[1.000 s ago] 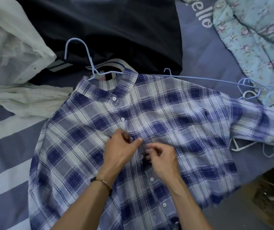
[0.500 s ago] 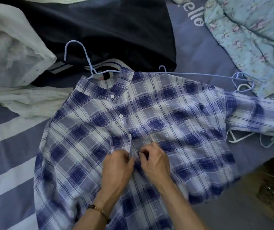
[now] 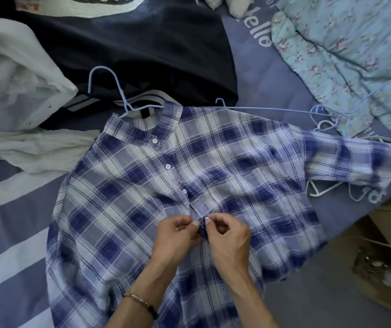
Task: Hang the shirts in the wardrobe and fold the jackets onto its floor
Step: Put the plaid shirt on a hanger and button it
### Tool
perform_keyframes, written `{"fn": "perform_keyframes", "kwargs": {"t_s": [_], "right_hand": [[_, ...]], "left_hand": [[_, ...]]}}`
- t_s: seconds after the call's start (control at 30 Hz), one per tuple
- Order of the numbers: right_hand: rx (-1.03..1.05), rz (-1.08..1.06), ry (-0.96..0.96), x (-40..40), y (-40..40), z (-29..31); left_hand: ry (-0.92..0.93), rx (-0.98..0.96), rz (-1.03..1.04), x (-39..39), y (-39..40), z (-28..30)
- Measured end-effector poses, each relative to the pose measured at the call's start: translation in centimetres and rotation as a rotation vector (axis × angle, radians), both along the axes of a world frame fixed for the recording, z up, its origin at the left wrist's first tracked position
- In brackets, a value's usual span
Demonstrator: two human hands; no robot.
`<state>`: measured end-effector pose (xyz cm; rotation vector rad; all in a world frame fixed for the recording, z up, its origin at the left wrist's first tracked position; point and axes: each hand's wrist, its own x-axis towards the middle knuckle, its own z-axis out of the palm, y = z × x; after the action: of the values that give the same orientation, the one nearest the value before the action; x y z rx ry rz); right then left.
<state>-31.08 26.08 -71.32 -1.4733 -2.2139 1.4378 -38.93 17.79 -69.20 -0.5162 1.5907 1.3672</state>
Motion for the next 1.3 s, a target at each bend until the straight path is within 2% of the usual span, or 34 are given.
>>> {"fn": "perform_keyframes", "kwargs": {"t_s": [0.2, 0.37, 0.57, 0.77, 0.9, 1.03, 1.1, 1.23, 1.3], "right_hand": [[0.035, 0.093, 0.004, 0.3, -1.1, 0.4], [0.005, 0.091, 0.019, 0.7, -0.8, 0.4], [-0.034, 0.151, -0.006, 0.7, -0.5, 0.1], [0.156, 0.316, -0.037, 1.0, -0.4, -0.4], [0.059, 0.279, -0.014, 1.1, 0.1, -0.8], [-0.151, 0.110, -0.012, 1.2, 0.5, -0.8], [-0.168, 0.037, -0.035, 1.3, 0.5, -1.1], [-0.247, 0.123, -0.118, 2.4, -0.3, -1.2], [-0.304, 0.116, -0.044, 3.7, -0.4, -0.8]], "left_hand": [[-0.018, 0.019, 0.012, -0.1, -0.6, 0.2], [-0.096, 0.048, -0.043, -0.4, -0.7, -0.2], [-0.045, 0.003, -0.023, -0.6, -0.5, -1.2], [-0.013, -0.046, -0.052, -0.1, -0.2, -1.6], [0.126, -0.096, -0.108, 0.2, -0.1, -2.0], [0.220, -0.085, -0.180, 0.4, 0.0, -2.4], [0.246, -0.084, -0.184, 0.5, 0.2, -2.5], [0.256, -0.089, -0.138, 1.0, 0.2, -3.1], [0.333, -0.131, -0.274, 1.7, 0.0, -3.3]]}}
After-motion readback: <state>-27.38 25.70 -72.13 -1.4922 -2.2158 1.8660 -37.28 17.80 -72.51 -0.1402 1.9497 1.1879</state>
